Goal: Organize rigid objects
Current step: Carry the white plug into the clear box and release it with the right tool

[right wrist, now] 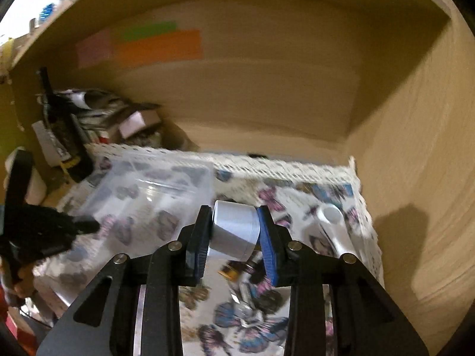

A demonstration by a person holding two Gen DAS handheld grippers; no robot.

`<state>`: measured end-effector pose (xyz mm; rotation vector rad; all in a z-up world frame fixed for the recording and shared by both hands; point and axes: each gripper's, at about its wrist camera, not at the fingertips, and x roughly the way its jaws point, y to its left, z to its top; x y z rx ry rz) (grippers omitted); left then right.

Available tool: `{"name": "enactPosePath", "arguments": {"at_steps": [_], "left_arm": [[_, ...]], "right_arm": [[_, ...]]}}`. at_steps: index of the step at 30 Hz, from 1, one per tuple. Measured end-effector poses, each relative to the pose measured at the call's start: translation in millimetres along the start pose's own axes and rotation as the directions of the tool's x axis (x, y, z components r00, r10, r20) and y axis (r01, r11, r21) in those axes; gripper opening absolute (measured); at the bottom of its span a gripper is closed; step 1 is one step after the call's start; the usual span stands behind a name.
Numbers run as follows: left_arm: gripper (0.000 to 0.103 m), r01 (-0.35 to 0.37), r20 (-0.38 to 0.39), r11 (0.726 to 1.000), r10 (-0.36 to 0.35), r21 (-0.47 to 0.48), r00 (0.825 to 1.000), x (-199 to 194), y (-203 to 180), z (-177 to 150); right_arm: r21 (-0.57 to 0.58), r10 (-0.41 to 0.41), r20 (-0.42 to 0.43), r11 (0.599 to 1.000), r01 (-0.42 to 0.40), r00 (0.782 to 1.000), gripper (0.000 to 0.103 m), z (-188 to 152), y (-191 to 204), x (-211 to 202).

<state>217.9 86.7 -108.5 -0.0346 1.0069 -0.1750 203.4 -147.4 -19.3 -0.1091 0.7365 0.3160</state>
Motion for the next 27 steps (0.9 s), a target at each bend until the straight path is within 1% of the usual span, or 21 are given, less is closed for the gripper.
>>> {"name": "enactPosePath", "arguments": {"at_steps": [5, 11, 18, 23, 27], "left_arm": [[0.013, 0.0, 0.0, 1.0, 0.0, 0.0, 1.0, 0, 0, 1], [0.013, 0.003, 0.005, 1.0, -0.003, 0.002, 1.0, -1, -1, -1], [0.013, 0.013, 0.015, 1.0, -0.013, 0.001, 1.0, -3, 0, -3], [0.014, 0.018, 0.021, 1.0, -0.018, 0.001, 1.0, -4, 0, -5], [0.014, 0.022, 0.024, 1.0, -0.022, 0.0, 0.999, -5, -1, -6]], "right_arm": [[-0.059, 0.049, 0.017, 0.997, -0.048, 0.999, 0.029, 10, 29, 2], [-0.139, 0.088, -0.014, 0.986, -0.089, 0.996, 0.029, 18, 66, 20], [-0.202, 0.114, -0.104, 0.97, -0.133, 0.988, 0.029, 17, 99, 54], [-0.232, 0.123, -0.189, 0.958, -0.166, 0.974, 0.029, 14, 114, 81], [-0.239, 0.124, -0.257, 0.953, -0.188, 0.958, 0.029, 11, 122, 99]]}}
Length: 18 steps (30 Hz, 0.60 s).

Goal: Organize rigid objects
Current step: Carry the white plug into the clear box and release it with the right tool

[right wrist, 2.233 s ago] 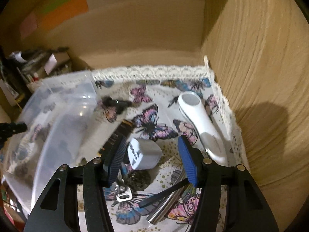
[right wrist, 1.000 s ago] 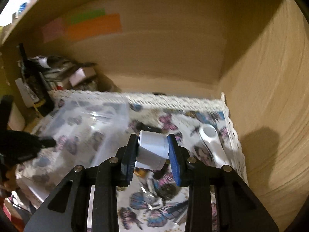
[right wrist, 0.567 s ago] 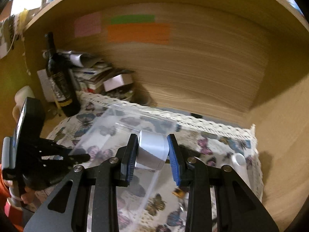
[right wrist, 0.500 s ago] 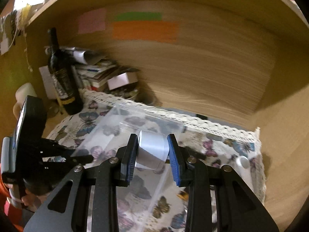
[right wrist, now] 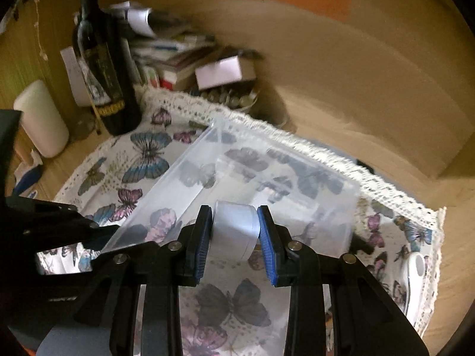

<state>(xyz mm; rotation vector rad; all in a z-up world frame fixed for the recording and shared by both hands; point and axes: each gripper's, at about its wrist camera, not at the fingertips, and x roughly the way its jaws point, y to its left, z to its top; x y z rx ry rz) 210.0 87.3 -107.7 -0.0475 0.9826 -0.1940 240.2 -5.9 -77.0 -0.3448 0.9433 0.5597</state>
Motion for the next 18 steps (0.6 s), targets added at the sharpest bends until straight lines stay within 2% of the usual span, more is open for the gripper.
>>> {"name": "enactPosePath", "arguments": {"at_steps": [6, 10, 18], "left_arm": [[0.014, 0.004, 0.006, 1.0, -0.004, 0.002, 1.0, 0, 0, -1], [0.014, 0.005, 0.007, 1.0, -0.005, 0.002, 1.0, 0, -1, -1], [0.014, 0.006, 0.008, 1.0, -0.006, 0.001, 1.0, -1, -1, -1]], "right_arm": [[-0.001, 0.031, -0.111, 1.0, -0.031, 0.993, 0.029, 2, 1, 25], [-0.002, 0.045, -0.156, 0.999, -0.046, 0.987, 0.029, 2, 3, 33], [0.014, 0.045, -0.158, 0.999, -0.043, 0.986, 0.03, 1, -2, 32]]}}
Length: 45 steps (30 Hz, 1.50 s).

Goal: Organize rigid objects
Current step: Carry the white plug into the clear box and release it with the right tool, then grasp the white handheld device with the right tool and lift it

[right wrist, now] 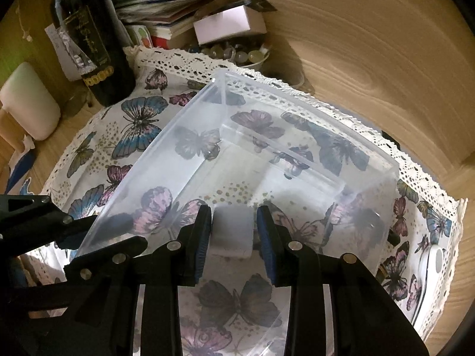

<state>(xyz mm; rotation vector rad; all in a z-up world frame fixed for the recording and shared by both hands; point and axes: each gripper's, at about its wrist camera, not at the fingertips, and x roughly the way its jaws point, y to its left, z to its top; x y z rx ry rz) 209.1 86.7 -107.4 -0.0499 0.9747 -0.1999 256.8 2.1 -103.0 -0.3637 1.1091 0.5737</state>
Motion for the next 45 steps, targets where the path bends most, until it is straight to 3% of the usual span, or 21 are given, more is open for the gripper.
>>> {"name": "enactPosePath", "arguments": {"at_steps": [13, 24, 32, 37, 45], "left_arm": [[0.014, -0.001, 0.0, 1.0, 0.001, 0.002, 1.0, 0, 1, 0], [0.014, -0.006, -0.004, 1.0, 0.006, 0.003, 1.0, -1, 1, -1], [0.014, -0.013, -0.006, 1.0, 0.013, 0.003, 1.0, 0, 0, -1], [0.014, -0.018, -0.018, 1.0, 0.018, 0.0, 1.0, 4, 1, 0], [0.014, -0.017, -0.02, 1.0, 0.017, -0.003, 1.0, 6, 1, 0]], "right_arm": [[0.029, -0.105, 0.167, 0.994, 0.101, 0.98, 0.051, -10, -16, -53], [0.189, -0.232, 0.257, 0.964, 0.186, 0.938, 0.054, -35, -70, -106], [0.334, -0.371, 0.195, 0.895, 0.295, 0.908, 0.055, -70, -132, -112], [0.39, -0.401, 0.102, 0.858, 0.334, 0.91, 0.054, -88, -165, -83], [0.448, -0.37, -0.012, 0.829, 0.335, 0.929, 0.054, -111, -209, -40]]}}
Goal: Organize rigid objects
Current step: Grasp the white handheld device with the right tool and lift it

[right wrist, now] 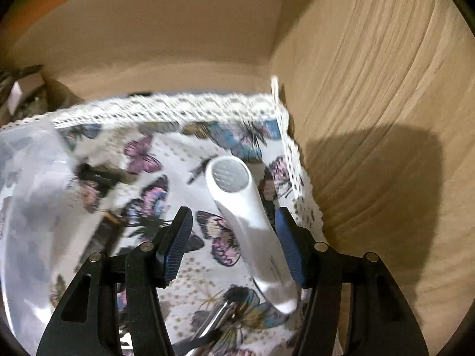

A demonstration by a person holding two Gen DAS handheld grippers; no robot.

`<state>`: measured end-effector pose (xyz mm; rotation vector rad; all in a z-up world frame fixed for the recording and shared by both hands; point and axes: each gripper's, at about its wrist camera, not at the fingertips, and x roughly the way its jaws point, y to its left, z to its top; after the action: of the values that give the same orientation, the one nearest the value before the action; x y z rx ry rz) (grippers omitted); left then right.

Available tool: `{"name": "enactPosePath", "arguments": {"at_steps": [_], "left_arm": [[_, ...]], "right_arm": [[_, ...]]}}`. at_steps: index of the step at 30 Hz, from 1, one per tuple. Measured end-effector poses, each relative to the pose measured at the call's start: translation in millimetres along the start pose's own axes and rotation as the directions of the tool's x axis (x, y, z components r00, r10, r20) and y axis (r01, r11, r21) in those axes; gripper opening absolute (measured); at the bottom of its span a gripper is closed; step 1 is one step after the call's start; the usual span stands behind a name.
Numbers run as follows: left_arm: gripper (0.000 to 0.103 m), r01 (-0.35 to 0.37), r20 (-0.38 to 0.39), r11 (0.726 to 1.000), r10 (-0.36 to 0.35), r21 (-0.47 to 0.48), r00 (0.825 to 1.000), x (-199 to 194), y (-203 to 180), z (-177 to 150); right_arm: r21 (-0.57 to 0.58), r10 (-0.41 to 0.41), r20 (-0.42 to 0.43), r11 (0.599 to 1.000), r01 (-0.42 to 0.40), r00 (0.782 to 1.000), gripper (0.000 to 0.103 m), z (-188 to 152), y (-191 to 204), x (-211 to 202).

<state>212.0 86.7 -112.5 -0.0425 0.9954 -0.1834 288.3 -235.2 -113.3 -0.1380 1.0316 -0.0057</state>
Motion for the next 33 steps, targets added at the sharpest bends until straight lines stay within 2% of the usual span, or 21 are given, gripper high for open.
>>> {"name": "enactPosePath", "arguments": {"at_steps": [9, 11, 13, 16, 20, 27, 33], "left_arm": [[0.014, -0.007, -0.004, 1.0, 0.007, -0.004, 1.0, 0, -1, 1], [0.014, -0.009, -0.003, 1.0, 0.009, -0.003, 1.0, 0, -1, 1], [0.014, -0.011, -0.002, 1.0, 0.011, -0.004, 1.0, 0, -1, 1], [0.014, -0.011, -0.002, 1.0, 0.011, -0.005, 1.0, -1, -1, 1], [0.014, -0.011, -0.002, 1.0, 0.011, -0.004, 1.0, -1, -1, 1], [0.013, -0.011, -0.001, 1.0, 0.011, -0.004, 1.0, -1, -1, 1], [0.013, -0.013, 0.004, 1.0, 0.013, -0.003, 1.0, -2, -1, 3]], "right_arm": [[0.013, 0.016, -0.054, 1.0, -0.015, 0.998, 0.053, -1, -1, 27], [0.007, 0.018, -0.057, 1.0, -0.017, 0.998, 0.049, 0, 0, 31], [0.008, 0.034, -0.058, 0.999, -0.034, 0.998, 0.039, 3, 2, 34], [0.008, 0.056, -0.058, 0.998, -0.056, 0.997, 0.031, 6, 5, 37], [-0.007, 0.045, -0.043, 0.999, -0.046, 0.998, 0.031, 4, 16, 32], [-0.012, 0.035, 0.043, 0.999, -0.034, 0.998, 0.031, -4, 24, -9], [-0.035, 0.063, 0.139, 0.998, -0.059, 0.988, 0.031, -1, 34, -58]]}}
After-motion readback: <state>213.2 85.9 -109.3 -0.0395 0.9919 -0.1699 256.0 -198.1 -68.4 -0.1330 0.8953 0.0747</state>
